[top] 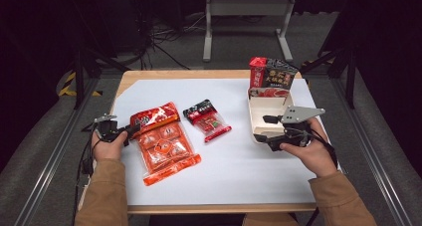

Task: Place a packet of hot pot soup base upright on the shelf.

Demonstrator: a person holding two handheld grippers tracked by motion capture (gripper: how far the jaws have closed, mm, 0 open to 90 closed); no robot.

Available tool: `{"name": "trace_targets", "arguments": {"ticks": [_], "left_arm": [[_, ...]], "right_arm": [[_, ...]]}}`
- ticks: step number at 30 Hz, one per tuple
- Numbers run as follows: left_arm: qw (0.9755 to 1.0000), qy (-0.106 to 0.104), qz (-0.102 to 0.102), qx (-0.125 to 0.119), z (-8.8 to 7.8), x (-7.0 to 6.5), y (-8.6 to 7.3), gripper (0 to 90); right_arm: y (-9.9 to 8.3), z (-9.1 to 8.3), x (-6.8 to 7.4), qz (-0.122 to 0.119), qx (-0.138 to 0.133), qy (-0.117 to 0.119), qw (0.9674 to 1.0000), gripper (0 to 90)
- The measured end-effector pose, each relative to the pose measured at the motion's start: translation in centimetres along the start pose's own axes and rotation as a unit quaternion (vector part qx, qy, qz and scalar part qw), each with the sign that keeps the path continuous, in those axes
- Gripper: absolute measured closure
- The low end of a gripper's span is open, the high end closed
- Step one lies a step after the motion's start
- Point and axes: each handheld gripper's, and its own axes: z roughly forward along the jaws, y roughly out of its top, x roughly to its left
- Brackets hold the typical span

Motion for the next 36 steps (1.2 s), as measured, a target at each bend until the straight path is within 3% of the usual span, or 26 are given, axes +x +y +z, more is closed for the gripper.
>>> {"name": "trace_targets", "arguments": {"ticks": [7, 12, 15, 17, 21, 26, 32, 36], "left_arm": [[0.9993, 0.02, 0.008, 0.032, 0.76, -0.19, 0.32, 68.2], [0.9992, 0.011, -0.005, 0.037, 0.96, -0.01, 0.4, 64.8], [0.9992, 0.012, -0.006, 0.037, 0.95, 0.02, 0.4, 70.4], [0.9992, 0.017, -0.003, 0.037, 0.96, -0.15, 0.39, 80.1], [0.9993, 0.014, 0.005, 0.034, 0.9, -0.17, 0.4, 86.0], [0.9993, 0.006, 0.013, 0.035, 0.91, -0.3, 0.38, 87.1], [0.9989, 0.014, 0.029, 0.033, 0.79, -0.55, 0.43, 90.0], [0.9994, 0.009, 0.024, 0.023, 0.13, -0.69, 0.61, 90.0]], "right_arm": [[-0.04, 0.13, 0.12, -0.001, 0.003, 0.001, 1.0, 30.4], [-0.04, 0.22, 0.22, -0.006, 0.005, 0.002, 1.0, 30.4], [-0.03, 0.24, 0.26, -0.005, 0.006, 0.002, 1.0, 30.4], [-0.02, 0.26, 0.3, -0.007, 0.006, 0.002, 1.0, 30.4], [-0.01, 0.3, 0.34, -0.009, 0.007, 0.003, 0.9999, 30.5], [-0.01, 0.34, 0.38, -0.008, 0.007, 0.005, 0.9999, 31.4], [0.01, 0.41, 0.47, -0.009, 0.009, 0.008, 0.9999, 32.3], [0.05, 0.38, 0.52, -0.006, 0.007, 0.01, 0.9999, 33.5]]}}
